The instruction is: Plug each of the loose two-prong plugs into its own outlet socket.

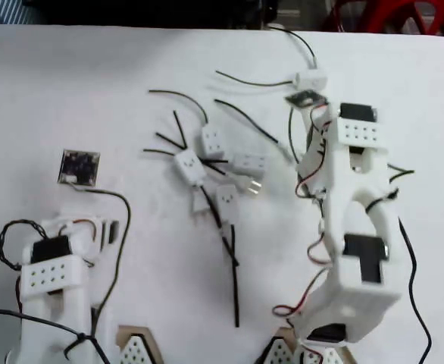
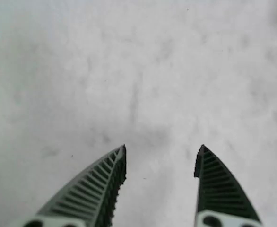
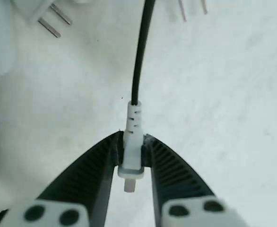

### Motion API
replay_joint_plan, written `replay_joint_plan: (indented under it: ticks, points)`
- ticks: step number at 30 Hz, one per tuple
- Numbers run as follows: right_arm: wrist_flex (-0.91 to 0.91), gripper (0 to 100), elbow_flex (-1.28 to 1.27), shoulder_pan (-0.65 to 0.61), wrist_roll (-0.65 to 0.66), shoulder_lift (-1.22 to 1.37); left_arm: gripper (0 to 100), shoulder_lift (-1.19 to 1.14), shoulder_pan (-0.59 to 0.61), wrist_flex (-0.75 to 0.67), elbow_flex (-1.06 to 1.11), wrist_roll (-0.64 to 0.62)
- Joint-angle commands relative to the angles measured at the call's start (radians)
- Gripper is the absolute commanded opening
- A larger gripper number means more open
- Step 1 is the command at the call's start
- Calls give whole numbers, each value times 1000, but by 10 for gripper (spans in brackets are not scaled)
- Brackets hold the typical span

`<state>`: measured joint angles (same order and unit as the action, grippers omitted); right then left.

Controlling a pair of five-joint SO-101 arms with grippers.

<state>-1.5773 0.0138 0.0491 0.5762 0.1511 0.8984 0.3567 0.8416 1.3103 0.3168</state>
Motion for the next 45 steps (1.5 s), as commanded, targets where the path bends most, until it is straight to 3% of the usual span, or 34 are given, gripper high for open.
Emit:
replay_joint_plan:
  ticks: [1, 6, 14, 22, 39, 45]
  points:
    - [-19, 17, 26, -31, -66, -170, 242, 24, 4, -20, -5, -5]
    - [27, 17, -75, -101, -144, -315, 242, 24, 4, -20, -5, -5]
    - [374, 17, -439, -185, -203, -509, 242, 25, 4, -20, 2, -5]
    - [619, 17, -669, -193, -203, -509, 242, 25, 4, -20, 2, -5]
    - [618, 18, -623, -205, -198, -173, 242, 25, 4, -20, 2, -5]
    - [499, 74, -569, -217, -198, -137, 242, 25, 4, -20, 2, -5]
